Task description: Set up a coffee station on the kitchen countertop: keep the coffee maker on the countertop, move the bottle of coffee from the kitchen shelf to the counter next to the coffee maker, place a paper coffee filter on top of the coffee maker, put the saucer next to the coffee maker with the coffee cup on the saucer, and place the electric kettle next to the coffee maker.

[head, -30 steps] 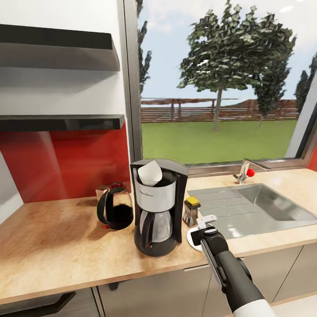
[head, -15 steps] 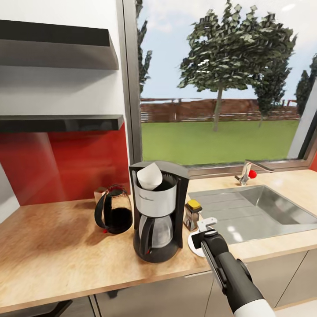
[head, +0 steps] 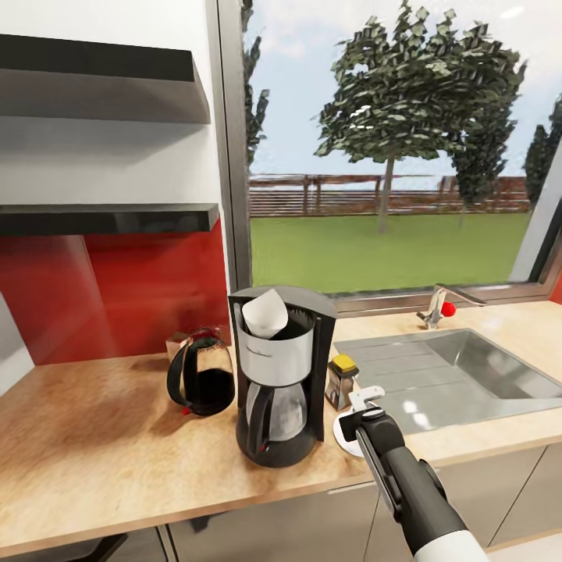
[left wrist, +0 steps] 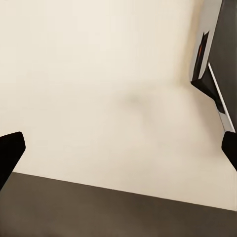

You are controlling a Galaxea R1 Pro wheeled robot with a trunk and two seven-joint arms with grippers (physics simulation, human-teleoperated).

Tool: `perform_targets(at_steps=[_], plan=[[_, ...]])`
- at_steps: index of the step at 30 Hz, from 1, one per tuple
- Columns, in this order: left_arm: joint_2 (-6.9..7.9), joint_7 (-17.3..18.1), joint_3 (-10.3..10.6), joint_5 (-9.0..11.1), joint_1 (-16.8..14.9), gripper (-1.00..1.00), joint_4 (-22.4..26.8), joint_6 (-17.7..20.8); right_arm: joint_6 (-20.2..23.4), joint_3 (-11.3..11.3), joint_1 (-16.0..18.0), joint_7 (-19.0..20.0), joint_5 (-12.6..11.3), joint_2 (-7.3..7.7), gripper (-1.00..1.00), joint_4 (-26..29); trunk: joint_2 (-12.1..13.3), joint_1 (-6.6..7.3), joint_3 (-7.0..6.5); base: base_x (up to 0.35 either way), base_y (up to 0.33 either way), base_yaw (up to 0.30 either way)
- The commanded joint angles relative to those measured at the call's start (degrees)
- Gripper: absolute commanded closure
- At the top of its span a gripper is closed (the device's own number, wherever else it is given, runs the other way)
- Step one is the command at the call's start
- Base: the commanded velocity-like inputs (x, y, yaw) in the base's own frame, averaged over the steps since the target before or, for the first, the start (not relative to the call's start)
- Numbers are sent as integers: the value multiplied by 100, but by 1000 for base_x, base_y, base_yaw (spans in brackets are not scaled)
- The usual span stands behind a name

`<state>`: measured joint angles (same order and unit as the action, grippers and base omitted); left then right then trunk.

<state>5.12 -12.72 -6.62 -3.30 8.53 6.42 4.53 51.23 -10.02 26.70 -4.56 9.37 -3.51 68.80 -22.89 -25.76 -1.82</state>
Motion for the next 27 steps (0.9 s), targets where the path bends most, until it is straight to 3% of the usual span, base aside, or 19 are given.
perform_targets(at_steps=[1,27], plan=[[-2,-3,-41,-33,9,-100,26,46,28,-9,2,-4,21,1,100,0,-3,-3,1,55,0,0],[-2,-2,-43,-30,9,-100,26,40,28,-9,2,8,6,-1,100,-241,-3,-3,1,36,0,0]])
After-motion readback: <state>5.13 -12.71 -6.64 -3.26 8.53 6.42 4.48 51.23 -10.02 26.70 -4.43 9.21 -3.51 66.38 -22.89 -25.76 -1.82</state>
